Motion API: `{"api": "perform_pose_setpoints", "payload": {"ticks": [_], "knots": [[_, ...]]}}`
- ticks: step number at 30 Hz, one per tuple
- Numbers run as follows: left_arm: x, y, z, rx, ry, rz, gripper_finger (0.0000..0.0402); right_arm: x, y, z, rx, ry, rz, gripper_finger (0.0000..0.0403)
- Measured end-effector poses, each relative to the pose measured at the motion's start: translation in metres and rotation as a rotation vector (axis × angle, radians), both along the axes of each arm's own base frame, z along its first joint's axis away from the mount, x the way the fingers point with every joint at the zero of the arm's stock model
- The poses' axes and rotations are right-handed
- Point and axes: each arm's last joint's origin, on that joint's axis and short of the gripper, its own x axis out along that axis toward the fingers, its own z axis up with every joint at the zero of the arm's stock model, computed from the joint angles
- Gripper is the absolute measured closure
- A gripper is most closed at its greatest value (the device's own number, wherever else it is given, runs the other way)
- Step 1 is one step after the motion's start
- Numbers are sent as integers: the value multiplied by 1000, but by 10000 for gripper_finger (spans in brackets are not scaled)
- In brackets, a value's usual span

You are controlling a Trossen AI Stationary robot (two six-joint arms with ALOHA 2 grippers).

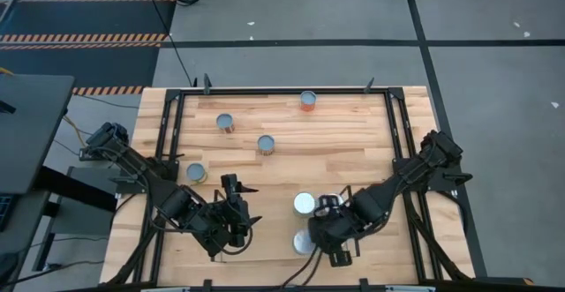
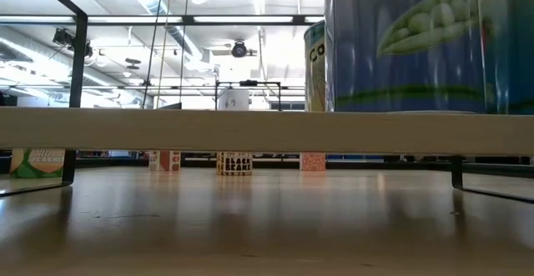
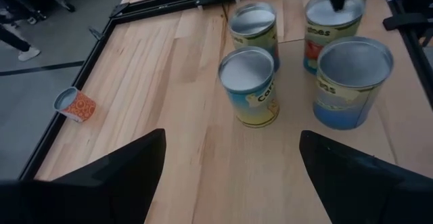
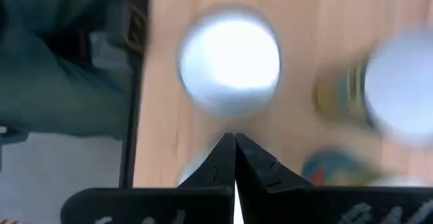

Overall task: Pick and place cans onto a shelf
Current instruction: Adjust the cans on the shelf

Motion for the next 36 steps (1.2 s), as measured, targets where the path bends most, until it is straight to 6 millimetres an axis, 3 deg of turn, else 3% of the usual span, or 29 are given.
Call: {"api": "perform_pose_setpoints", "payload": {"ticks": [4, 10, 16, 36], "knots": [[-1, -2, 1, 2, -8, -6, 56, -11, 8, -10, 0, 96, -62, 398], [0, -2, 2, -4, -23, -2, 56, -19, 17, -14, 8, 105, -97, 398], [1, -2, 2, -3, -27, -5, 56, -21, 14, -29, -12, 131, -129, 398], [2, -3, 3, -14, -39, -3, 56, -22, 17, -30, 21, 151, -126, 398]]}}
